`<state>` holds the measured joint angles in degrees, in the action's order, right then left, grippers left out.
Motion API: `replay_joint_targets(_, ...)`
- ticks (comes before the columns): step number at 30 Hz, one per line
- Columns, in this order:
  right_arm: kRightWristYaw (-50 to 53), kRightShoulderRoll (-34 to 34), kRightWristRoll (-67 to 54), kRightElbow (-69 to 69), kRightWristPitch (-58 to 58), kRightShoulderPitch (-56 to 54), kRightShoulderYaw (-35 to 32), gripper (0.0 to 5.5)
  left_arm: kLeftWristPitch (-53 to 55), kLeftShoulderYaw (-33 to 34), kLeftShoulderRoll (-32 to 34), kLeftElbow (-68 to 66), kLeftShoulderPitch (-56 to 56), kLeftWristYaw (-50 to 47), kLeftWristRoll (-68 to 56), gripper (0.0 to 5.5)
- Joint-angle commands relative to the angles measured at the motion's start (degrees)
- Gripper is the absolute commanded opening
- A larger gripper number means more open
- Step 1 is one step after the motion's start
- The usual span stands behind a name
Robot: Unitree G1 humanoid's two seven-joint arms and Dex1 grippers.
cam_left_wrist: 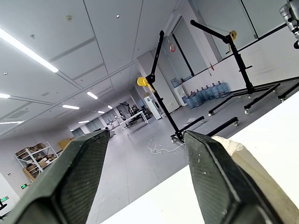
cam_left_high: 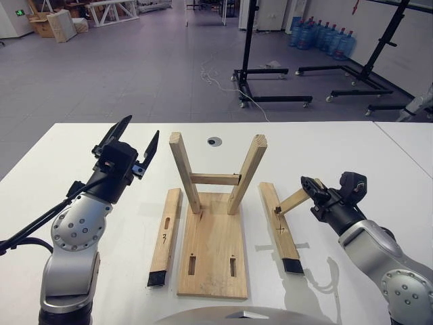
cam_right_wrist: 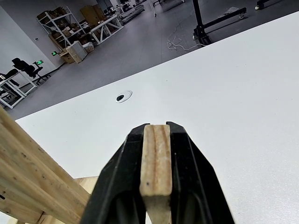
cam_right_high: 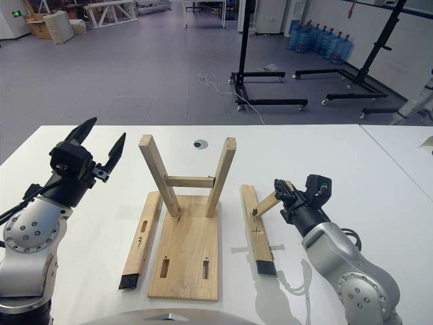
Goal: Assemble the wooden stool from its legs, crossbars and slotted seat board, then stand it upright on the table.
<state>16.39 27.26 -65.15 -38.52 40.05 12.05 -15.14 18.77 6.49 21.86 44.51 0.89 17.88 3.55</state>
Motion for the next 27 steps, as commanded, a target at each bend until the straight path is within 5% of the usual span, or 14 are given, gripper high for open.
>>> replay_joint_targets(1,-1.3,0.4,1.5,1.8,1.4,-0.6,0.1,0.38,0.0,-0.2,0.4,-0.3,-0.4,0.0,0.0,2.89)
replay_joint_targets(27,-4.6,-2.7,5.6,-0.2,2.2,1.5,0.1,0.38,-0.8,-0.7,1.2,-0.9,0.4,0.4,0.9,2.89)
